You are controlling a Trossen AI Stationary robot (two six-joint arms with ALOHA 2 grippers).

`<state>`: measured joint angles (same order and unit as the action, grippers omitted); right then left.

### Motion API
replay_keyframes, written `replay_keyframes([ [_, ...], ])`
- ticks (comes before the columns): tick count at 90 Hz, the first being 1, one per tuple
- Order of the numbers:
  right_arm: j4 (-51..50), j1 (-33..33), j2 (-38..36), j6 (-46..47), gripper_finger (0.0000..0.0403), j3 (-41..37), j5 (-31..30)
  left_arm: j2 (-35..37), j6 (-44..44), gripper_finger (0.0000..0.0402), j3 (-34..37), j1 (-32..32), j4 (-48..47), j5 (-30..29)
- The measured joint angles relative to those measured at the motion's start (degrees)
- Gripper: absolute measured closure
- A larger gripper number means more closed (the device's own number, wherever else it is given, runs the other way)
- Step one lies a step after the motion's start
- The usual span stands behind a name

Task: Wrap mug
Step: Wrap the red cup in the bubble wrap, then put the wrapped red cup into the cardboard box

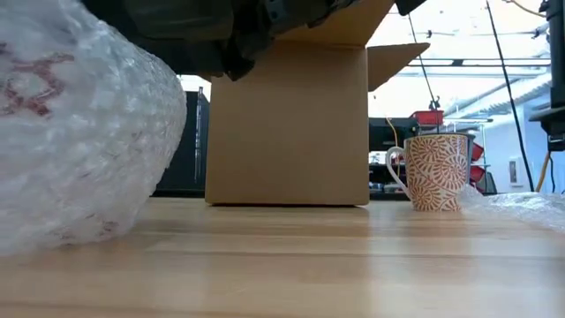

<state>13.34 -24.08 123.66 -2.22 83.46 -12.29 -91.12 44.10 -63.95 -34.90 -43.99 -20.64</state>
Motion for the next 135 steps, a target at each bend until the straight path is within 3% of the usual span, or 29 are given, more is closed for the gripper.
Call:
replay_keyframes([
  [38, 0.0, 0.0, 0.0, 0.0, 0.014, -0.02, 0.02, 6.71, 0.17, 0.0196, -0.19, -4.23, 0.26, -2.26],
  [72, 0.04, 0.02, 0.0, 0.02, 0.014, -0.02, 0.11, 6.76, -2.5, 0.0196, 2.09, -8.0, 10.15, -4.09],
  [101, 0.04, 0.02, 0.0, 0.24, 0.014, -0.02, 0.11, 6.76, -2.63, 0.0196, 5.76, -8.91, 21.89, 3.29],
  [135, 0.07, 0.03, 0.0, 0.25, 0.014, -0.02, 0.13, 6.76, -0.77, 0.0196, 12.88, -8.32, 27.82, 4.55],
])
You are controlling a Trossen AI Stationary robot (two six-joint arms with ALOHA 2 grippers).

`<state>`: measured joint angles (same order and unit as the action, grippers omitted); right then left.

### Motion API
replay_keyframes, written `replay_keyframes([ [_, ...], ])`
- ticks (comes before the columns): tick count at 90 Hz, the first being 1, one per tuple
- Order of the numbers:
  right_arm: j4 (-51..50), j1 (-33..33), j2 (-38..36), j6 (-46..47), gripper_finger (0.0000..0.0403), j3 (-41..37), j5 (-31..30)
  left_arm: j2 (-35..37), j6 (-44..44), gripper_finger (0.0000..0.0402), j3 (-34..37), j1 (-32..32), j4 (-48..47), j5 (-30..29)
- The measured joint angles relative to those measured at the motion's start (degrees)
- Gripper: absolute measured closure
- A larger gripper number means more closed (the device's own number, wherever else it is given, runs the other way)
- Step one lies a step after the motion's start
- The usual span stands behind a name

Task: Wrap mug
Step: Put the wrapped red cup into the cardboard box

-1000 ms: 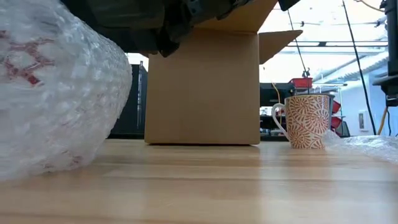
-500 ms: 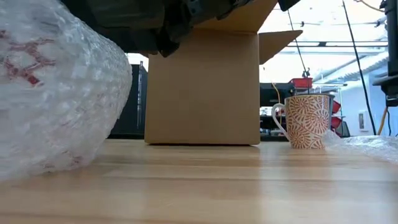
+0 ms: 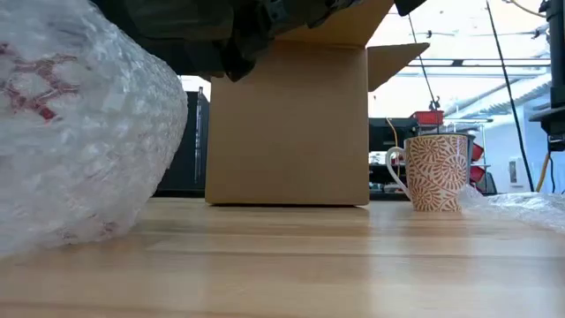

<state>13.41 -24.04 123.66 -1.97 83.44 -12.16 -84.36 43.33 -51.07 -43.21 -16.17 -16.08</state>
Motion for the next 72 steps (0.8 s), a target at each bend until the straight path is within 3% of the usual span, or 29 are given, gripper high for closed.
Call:
replay_keyframes([
  [24, 0.17, 0.1, 0.0, -0.01, 0.014, 0.0, 0.09, 0.14, 1.09, 0.0196, 3.44, 1.28, 3.31, -0.4],
  [72, 0.81, 0.08, 0.11, -0.07, 0.014, 0.24, -0.17, -6.25, -3.74, 0.0196, 3.39, 5.46, 8.57, 2.06],
])
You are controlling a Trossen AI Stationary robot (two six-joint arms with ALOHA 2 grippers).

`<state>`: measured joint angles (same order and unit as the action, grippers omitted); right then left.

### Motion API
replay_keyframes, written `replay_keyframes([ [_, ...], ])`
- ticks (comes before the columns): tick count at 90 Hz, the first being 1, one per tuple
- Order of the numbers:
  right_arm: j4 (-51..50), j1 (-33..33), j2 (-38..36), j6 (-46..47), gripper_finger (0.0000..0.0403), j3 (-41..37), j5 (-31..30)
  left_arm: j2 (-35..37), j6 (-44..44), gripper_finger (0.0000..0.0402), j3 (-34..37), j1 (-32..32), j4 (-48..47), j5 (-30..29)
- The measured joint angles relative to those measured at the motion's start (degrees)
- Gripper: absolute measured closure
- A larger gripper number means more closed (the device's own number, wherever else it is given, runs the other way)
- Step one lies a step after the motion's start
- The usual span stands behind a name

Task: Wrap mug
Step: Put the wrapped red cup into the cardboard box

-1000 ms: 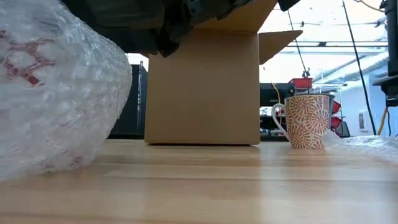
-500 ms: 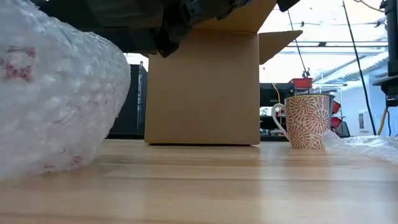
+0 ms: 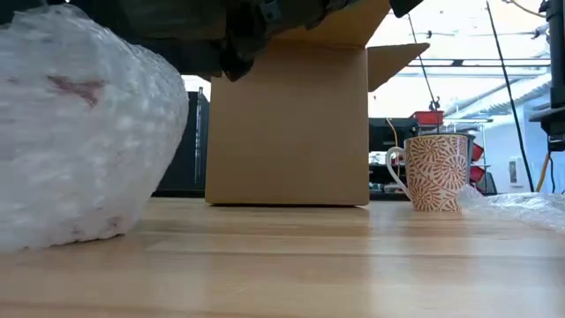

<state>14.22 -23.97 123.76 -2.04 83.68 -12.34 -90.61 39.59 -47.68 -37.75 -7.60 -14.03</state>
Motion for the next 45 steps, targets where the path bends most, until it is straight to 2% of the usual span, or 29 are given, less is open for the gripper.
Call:
replay_keyframes([
  [29, -0.56, -0.09, -0.33, -0.13, 0.014, 0.0, 0.22, 0.0, -1.21, 0.0196, -0.09, 0.15, -0.18, 0.42],
  [45, -2.78, -0.15, -1.59, 1.44, 0.014, 0.0, 0.73, -0.61, -6.01, 0.0202, -4.03, -0.35, -6.54, 0.55],
])
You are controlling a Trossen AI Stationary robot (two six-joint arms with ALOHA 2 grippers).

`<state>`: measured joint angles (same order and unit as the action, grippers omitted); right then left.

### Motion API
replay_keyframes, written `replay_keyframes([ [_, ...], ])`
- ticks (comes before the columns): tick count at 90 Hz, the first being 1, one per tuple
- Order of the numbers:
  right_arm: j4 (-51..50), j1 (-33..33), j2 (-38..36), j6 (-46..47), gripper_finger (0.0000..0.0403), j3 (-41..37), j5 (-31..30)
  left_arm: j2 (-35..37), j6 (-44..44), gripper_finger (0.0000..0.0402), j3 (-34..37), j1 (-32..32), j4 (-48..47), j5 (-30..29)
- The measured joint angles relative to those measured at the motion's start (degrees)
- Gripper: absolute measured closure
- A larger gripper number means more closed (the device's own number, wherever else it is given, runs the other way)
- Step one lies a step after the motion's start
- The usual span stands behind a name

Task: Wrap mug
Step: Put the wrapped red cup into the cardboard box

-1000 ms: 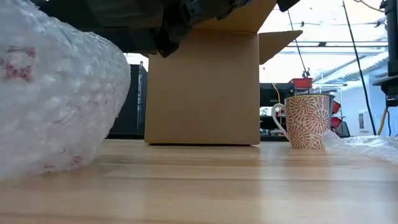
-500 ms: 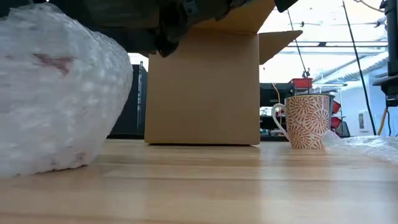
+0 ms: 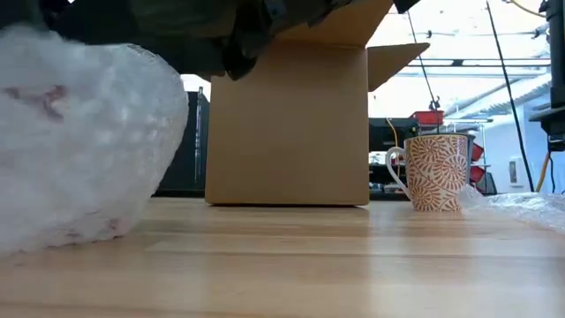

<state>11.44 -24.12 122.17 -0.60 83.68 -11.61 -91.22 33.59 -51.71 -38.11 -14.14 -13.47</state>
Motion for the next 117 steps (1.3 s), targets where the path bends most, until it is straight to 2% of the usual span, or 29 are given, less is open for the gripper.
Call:
replay_keyframes([
  [20, -5.94, 0.0, -4.1, 5.76, 0.014, 0.0, -0.16, -0.14, -1.55, 0.0227, -3.49, 0.33, -10.05, 0.04],
  [49, -20.43, -1.51, -11.02, 20.57, 0.014, 0.0, -0.17, -4.18, -5.07, 0.0236, -3.95, 1.21, -10.39, 0.55],
  [59, -23.3, -3.05, -12.58, 25.3, 0.014, 0.01, -0.36, -5.99, -6.13, 0.0239, -4.01, 1.29, -8.93, -1.08],
  [66, -23.69, -4.54, -12.45, 27.94, 0.014, 0.04, -0.36, -6.38, -7.2, 0.0256, -3.98, 1.36, -8.94, -2.22],
  [74, -23.84, -6.58, -11.8, 29.89, 0.014, 0.04, -0.62, -6.44, -7.22, 0.0299, -3.81, 1.57, -8.27, -2.13],
  [81, -24.36, -8.69, -11.06, 31.45, 0.014, 0.04, -3.73, -6.47, -7.3, 0.0345, -3.83, 1.86, -7.85, -0.83],
  [98, -24.62, -13.7, -9.05, 33.32, 0.014, 0.04, -14.77, -6.25, -6.93, 0.0346, -5.44, 1.18, -9.81, -0.29],
  [117, -26.93, -16.52, -8.31, 32.75, 0.014, 0.04, -22.3, -5.35, -6.5, 0.038, -16.68, -0.45, -21.77, -1.67],
])
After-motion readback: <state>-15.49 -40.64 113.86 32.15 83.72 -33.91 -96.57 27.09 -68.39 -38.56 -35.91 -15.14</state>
